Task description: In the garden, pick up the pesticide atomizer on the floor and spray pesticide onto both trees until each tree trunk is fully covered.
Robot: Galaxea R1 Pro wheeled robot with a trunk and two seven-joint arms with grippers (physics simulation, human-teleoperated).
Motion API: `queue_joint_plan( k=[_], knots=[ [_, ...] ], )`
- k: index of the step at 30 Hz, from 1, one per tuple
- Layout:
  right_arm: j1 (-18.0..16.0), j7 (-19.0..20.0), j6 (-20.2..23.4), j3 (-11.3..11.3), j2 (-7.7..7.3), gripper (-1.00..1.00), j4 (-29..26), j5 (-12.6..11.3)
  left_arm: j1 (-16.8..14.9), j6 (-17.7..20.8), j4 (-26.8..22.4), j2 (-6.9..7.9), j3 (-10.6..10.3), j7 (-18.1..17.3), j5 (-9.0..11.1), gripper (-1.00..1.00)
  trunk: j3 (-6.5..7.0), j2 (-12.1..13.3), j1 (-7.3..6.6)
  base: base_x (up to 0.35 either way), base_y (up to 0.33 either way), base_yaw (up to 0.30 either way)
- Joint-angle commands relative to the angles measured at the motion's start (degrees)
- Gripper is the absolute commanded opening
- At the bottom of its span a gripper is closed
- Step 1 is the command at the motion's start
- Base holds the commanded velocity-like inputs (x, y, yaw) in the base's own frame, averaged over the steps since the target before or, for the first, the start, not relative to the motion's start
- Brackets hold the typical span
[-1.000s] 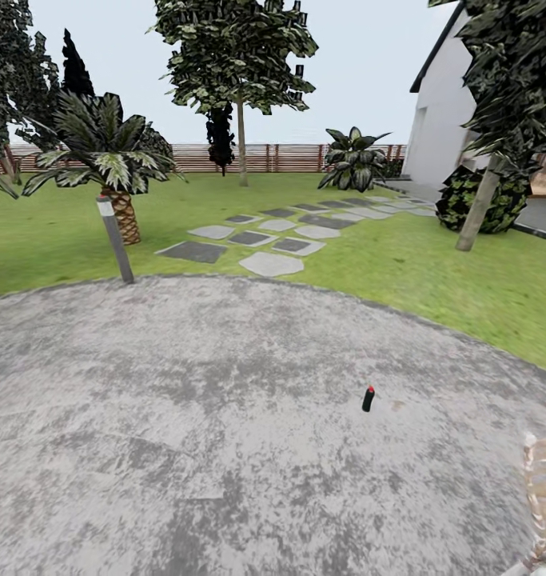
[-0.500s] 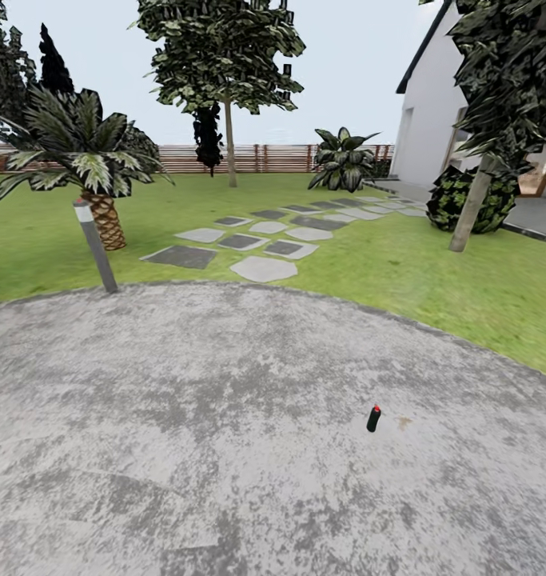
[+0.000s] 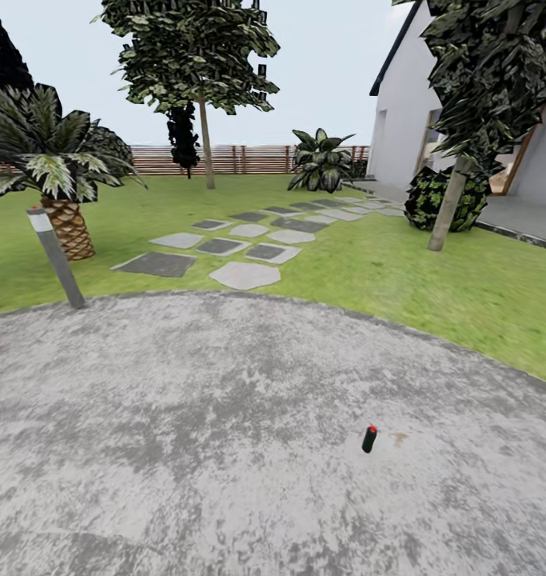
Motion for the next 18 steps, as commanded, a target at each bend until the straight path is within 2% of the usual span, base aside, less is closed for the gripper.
queue_joint_plan(
  k=[1, 18],
  knots=[
    [-0.03, -0.01, -0.17, 0.02, -0.02, 1.0, 0.04, 0.02, -0.03, -0.19, 0.05, 0.0, -0.08, 0.15, 0.08, 1.0, -0.05, -0.02, 0.02, 0.336, 0.012, -0.012],
    [-0.03, -0.01, -0.17, 0.0, 0.12, 1.0, 0.04, -0.03, -0.03, -0.19, 0.05, 0.0, -0.08, 0.15, 0.08, 1.0, -0.05, -0.02, 0.02, 0.336, 0.001, -0.001]
  ],
)
